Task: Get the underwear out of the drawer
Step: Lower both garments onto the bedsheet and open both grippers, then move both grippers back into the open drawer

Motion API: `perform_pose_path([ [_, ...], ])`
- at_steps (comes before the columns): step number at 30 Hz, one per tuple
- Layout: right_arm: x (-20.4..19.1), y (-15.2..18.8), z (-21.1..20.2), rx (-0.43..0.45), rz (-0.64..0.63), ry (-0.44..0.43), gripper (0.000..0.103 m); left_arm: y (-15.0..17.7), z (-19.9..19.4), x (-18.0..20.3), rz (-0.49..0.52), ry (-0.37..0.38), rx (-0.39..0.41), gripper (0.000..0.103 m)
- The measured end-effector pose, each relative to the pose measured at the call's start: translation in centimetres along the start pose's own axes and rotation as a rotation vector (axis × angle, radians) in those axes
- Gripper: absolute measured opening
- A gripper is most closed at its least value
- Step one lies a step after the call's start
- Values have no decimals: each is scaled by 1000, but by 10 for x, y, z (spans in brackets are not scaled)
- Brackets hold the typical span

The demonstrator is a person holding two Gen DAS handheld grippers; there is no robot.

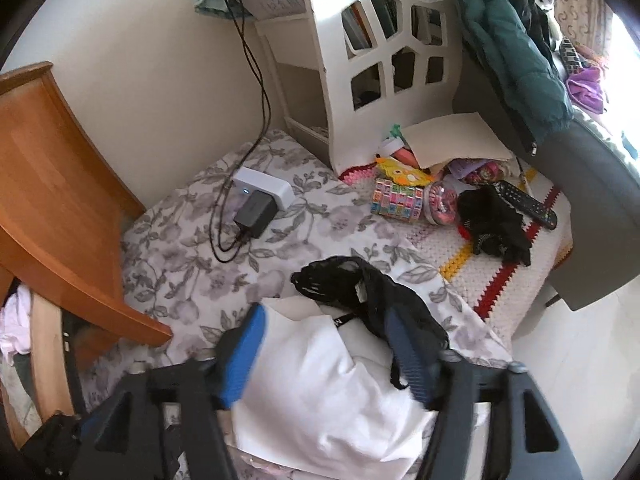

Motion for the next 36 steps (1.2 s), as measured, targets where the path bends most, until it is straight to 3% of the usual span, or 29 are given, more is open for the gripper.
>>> perform_pose_path([
  [5, 2, 2, 5, -17, -13, 21, 92, 0, 1, -2, -19, 2, -1, 84],
  [7, 2, 2, 6, -16, -15, 24, 103, 0, 1, -4, -30, 9, 2, 85],
  [11, 2, 1, 5, 0, -30, 44, 103, 0, 3, -6, -44, 16, 3, 87],
  [15, 4, 1, 3, 16, -19, 43, 103, 1, 4, -6, -50, 26, 4, 103],
  [30, 6, -1, -2, 42, -12, 44, 103, 2, 6, -6, -45, 17, -7, 103],
  [36, 5, -6, -15, 77, -13, 45, 103, -2, -7, -4, -32, 30, 25, 103],
])
Point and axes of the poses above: each gripper's, at about its wrist camera, not at the fingertips, and z roughly the way its jaws point, x to its right, y to its underside, the point moved 1 cm from there along z, roughly the way its jaws point, and after that the axes turned 4 degrees about -z, right-handed, at the moved point
